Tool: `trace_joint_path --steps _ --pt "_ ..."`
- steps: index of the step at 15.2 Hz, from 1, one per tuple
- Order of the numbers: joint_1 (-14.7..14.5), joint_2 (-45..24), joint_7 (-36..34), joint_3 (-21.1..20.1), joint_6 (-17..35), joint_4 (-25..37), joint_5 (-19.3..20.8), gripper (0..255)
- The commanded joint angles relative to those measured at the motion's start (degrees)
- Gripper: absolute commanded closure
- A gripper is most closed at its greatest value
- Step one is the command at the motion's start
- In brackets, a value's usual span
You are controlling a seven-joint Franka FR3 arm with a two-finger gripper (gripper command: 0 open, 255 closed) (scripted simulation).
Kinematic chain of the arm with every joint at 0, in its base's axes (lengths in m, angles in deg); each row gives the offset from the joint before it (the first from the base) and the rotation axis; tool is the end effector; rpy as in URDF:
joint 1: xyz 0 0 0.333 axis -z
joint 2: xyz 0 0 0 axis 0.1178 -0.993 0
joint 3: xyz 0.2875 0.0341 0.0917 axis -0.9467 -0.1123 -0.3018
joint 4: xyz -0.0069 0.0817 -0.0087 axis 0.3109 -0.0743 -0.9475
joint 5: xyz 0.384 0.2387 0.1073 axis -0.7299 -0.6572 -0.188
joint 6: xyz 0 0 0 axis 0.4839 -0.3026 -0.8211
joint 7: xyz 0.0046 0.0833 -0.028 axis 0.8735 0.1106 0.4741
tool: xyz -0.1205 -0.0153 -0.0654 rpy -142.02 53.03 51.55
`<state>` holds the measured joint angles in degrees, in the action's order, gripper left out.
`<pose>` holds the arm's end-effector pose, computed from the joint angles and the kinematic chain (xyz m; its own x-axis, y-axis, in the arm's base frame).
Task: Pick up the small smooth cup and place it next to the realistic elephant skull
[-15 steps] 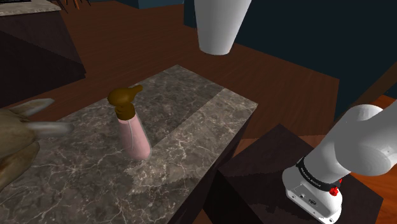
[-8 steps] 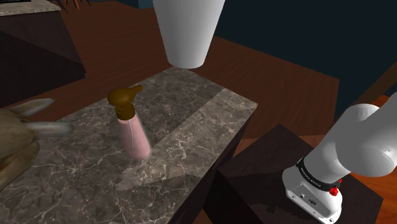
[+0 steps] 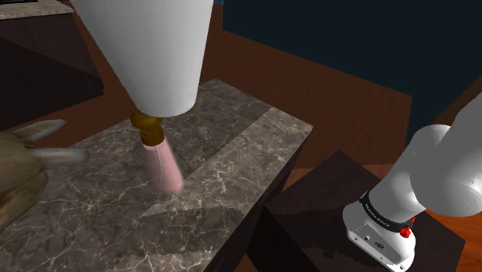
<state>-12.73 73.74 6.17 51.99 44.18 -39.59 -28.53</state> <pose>0.3488 0.4843 0.7265 0.9628 0.2701 0.0100 0.2660 -0.9399 -0.2141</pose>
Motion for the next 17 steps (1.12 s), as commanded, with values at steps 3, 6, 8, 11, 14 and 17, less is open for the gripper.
trace_joint_path --steps 3,6,8,11,14,17 --pt "-5.8 -10.2 -8.4 -4.6 -1.4 11.1 7.4 255" --pt "-13.3 -19.2 -14.0 -6.4 -4.4 22.4 14.5 255" --pt "-15.4 -21.0 -15.0 -6.2 -4.2 24.0 15.8 255" --pt "-12.5 -17.5 -13.9 -6.3 0.2 16.3 13.3 255" --pt "-10.5 -14.9 -12.9 -6.2 3.9 10.3 11.4 255" --pt "-9.1 -12.8 -11.9 -6.0 7.1 5.2 9.9 255"
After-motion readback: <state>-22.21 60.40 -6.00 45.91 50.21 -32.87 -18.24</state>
